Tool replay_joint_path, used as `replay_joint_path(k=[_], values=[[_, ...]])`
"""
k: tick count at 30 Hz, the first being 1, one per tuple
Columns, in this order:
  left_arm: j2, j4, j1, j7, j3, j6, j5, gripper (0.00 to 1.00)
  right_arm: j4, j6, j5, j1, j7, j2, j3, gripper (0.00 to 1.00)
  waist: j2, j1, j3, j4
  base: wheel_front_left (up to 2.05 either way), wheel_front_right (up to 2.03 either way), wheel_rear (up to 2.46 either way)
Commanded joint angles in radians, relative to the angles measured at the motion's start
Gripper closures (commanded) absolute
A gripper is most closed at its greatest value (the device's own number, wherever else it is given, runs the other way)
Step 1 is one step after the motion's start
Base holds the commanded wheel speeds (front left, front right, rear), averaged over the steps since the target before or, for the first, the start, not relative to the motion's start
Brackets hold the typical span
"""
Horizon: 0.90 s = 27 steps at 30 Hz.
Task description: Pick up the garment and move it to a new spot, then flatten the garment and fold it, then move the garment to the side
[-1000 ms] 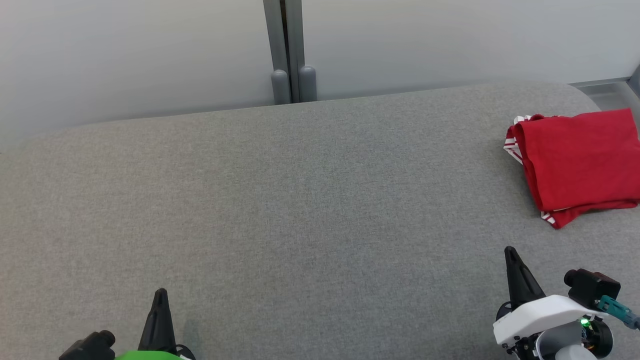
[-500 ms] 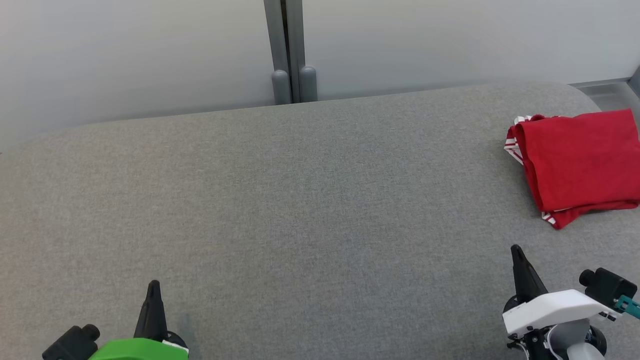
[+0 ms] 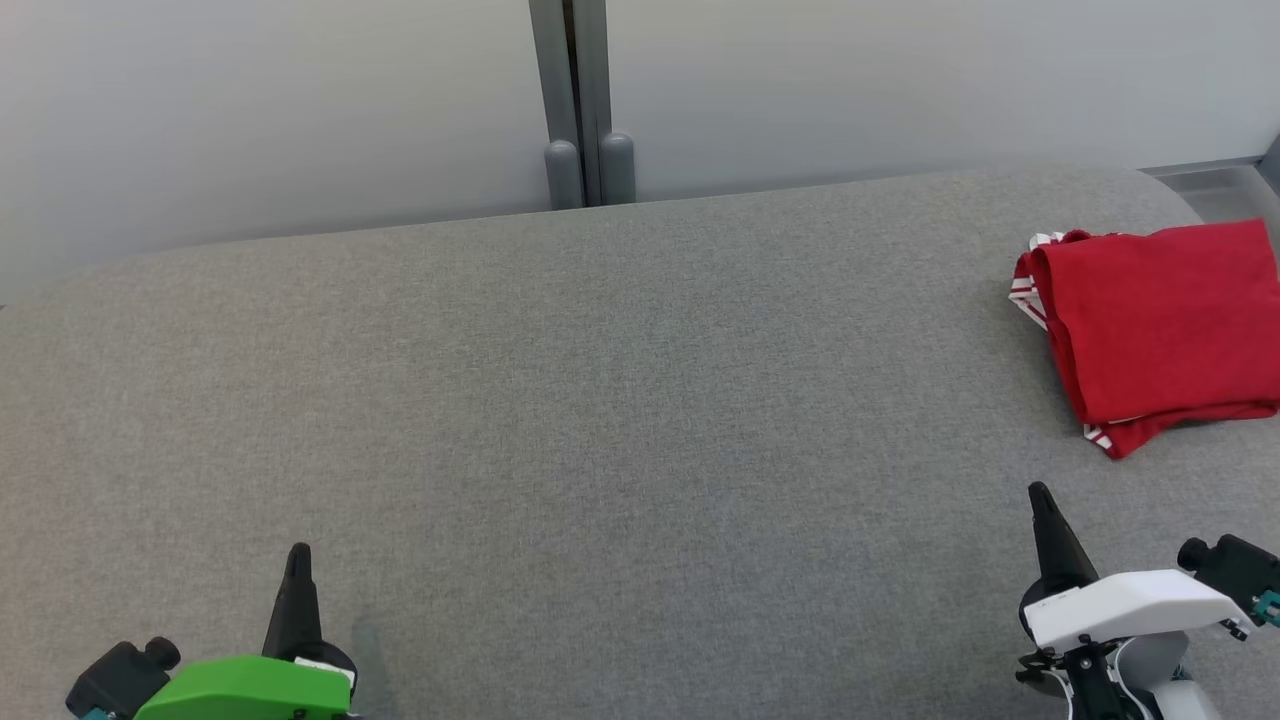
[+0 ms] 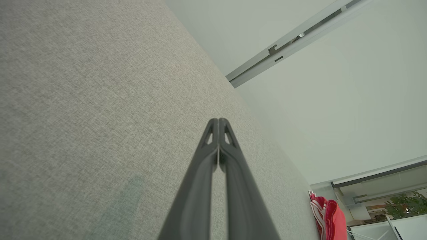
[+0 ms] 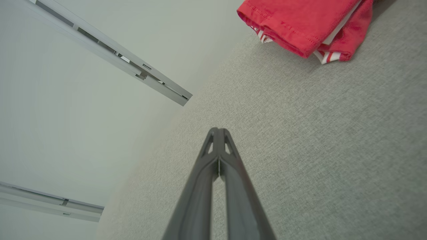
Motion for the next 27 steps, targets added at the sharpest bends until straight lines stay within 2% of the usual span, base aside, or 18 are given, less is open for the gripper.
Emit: replay_joint_path(k=[1, 27], values=[[0.010, -0.007, -0.031, 0.008, 0.009, -0.004, -0.031, 1.00, -0.016, 0.000, 0.034, -0.021, 0.008, -0.006, -0.006, 1.00, 0.0000, 0.0000, 0.000, 0.000, 0.00, 0.00, 0.00], [0.011, 0.001, -0.076, 0.082, 0.044, -0.011, -0.269, 1.00, -0.028, -0.001, 0.310, -0.031, 0.080, -0.008, -0.028, 1.00, 0.0000, 0.0000, -0.001, 0.003, 0.00, 0.00, 0.00]])
